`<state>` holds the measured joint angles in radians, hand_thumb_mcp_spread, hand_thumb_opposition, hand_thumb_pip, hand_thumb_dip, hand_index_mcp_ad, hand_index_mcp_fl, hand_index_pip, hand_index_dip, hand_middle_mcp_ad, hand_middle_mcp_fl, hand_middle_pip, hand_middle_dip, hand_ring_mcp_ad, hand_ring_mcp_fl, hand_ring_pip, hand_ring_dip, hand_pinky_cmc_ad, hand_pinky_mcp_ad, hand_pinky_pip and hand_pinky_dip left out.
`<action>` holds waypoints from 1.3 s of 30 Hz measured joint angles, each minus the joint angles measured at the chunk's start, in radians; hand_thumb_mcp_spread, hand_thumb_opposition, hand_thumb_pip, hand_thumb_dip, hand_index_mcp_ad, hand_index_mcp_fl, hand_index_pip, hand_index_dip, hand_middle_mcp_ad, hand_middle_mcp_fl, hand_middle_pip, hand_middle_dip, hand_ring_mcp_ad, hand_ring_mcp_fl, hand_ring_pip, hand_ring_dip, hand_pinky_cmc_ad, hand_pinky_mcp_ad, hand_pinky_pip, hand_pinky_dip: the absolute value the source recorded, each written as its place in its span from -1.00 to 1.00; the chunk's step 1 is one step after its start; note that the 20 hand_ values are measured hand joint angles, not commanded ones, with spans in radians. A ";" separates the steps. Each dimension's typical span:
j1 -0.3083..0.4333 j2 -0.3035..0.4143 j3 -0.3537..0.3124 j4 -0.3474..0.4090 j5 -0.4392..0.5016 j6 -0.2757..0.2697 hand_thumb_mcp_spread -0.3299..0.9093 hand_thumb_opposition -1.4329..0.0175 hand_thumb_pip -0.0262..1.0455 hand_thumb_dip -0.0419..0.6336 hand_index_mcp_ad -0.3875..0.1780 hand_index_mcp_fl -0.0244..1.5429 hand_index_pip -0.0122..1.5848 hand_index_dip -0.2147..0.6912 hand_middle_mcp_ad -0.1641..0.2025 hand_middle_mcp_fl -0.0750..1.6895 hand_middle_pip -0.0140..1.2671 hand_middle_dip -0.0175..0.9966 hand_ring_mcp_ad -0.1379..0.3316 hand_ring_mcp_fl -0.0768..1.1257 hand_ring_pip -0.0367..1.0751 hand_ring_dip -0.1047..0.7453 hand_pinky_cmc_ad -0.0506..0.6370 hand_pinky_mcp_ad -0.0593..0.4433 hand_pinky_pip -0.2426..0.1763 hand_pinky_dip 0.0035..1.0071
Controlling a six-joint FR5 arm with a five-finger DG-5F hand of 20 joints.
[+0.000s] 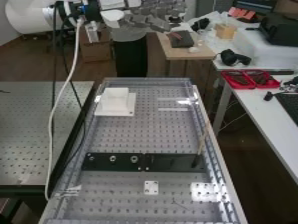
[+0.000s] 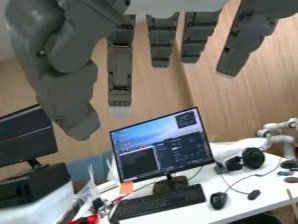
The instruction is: Grab the paper clip and place it in the clear container
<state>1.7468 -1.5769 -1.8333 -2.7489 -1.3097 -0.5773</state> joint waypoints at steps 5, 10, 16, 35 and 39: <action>-0.003 0.023 -0.011 0.000 0.014 -0.011 0.07 -0.12 0.29 -0.03 -0.23 -0.72 0.35 -0.42 0.23 -0.89 -0.77 -0.64 0.02 -0.87 -0.77 -0.54 0.14 0.28 -0.20 -0.22; -0.008 0.034 -0.016 -0.008 0.017 -0.016 0.07 -0.12 0.29 -0.03 -0.23 -0.73 0.28 -0.42 0.23 -0.89 -0.77 -0.64 0.01 -0.87 -0.77 -0.54 0.14 0.28 -0.20 -0.22; -0.014 0.040 -0.019 -0.014 0.016 -0.024 0.08 -0.12 0.29 -0.03 -0.19 -0.71 0.24 -0.42 0.21 -0.89 -0.77 -0.64 0.01 -0.87 -0.77 -0.54 0.14 0.28 -0.20 -0.22; -0.029 0.022 0.007 -0.063 -0.013 -0.062 0.05 -0.12 0.29 -0.03 -0.19 -0.71 0.18 -0.43 0.21 -0.87 -0.77 -0.64 0.01 -0.87 -0.77 -0.54 0.14 0.28 -0.20 -0.22; -0.033 0.018 0.013 -0.069 -0.013 -0.078 0.05 -0.12 0.29 -0.03 -0.19 -0.71 0.17 -0.43 0.21 -0.87 -0.77 -0.64 0.01 -0.87 -0.77 -0.54 0.14 0.28 -0.20 -0.22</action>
<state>1.7139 -1.5593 -1.8202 -2.8174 -1.3228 -0.6550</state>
